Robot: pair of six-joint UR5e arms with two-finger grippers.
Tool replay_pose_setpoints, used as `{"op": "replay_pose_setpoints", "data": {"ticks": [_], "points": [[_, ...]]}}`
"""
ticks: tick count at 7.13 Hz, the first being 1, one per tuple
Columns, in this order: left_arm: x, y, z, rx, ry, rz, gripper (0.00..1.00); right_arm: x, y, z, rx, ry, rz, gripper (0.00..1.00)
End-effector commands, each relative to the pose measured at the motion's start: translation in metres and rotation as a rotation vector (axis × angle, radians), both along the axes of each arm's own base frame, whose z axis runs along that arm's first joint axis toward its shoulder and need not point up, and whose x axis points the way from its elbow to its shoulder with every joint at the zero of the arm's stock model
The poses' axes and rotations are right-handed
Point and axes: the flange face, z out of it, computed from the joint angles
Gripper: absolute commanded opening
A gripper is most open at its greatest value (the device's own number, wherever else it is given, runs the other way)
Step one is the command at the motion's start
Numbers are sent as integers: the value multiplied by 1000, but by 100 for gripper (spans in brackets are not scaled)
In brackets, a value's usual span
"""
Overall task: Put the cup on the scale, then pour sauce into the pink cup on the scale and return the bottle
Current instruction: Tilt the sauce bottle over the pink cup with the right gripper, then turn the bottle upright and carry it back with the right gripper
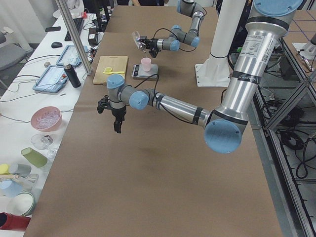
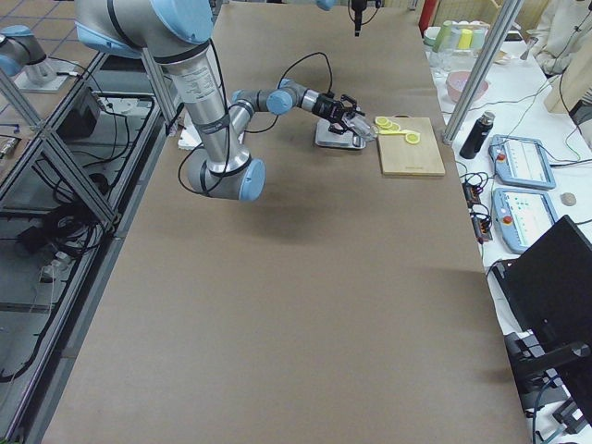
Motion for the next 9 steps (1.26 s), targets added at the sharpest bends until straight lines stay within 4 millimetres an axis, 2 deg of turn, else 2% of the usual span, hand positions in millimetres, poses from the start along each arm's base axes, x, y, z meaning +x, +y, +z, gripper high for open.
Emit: {"op": "replay_pose_setpoints", "data": {"ticks": [1,2,3,4,5,6,7,8,9], "points": [[0,-1,-2,4,0,-1,98,3,2,7,-5,-166,-2,0],[1,-2,-5,7,3,-2,98,7,0,6,-4,-262,3,0],[1,-3,-6,7,4,-3,98,21,9,17,-46,-449,0,0],[1,-4,-8,13,6,-3,98,45,10,0,-82,-591,-15,0],[1,-4,-9,15,8,-4,98,77,14,-3,-151,-798,16,0],[1,-4,-10,15,9,-5,98,102,23,0,-195,-930,48,0],[1,-3,-12,18,11,-7,98,127,33,-3,-213,-978,36,0],[2,-4,-14,21,13,-9,98,144,39,11,-248,-1091,103,0],[2,-6,-21,31,16,-12,98,169,49,25,-259,-1155,150,0]]}}
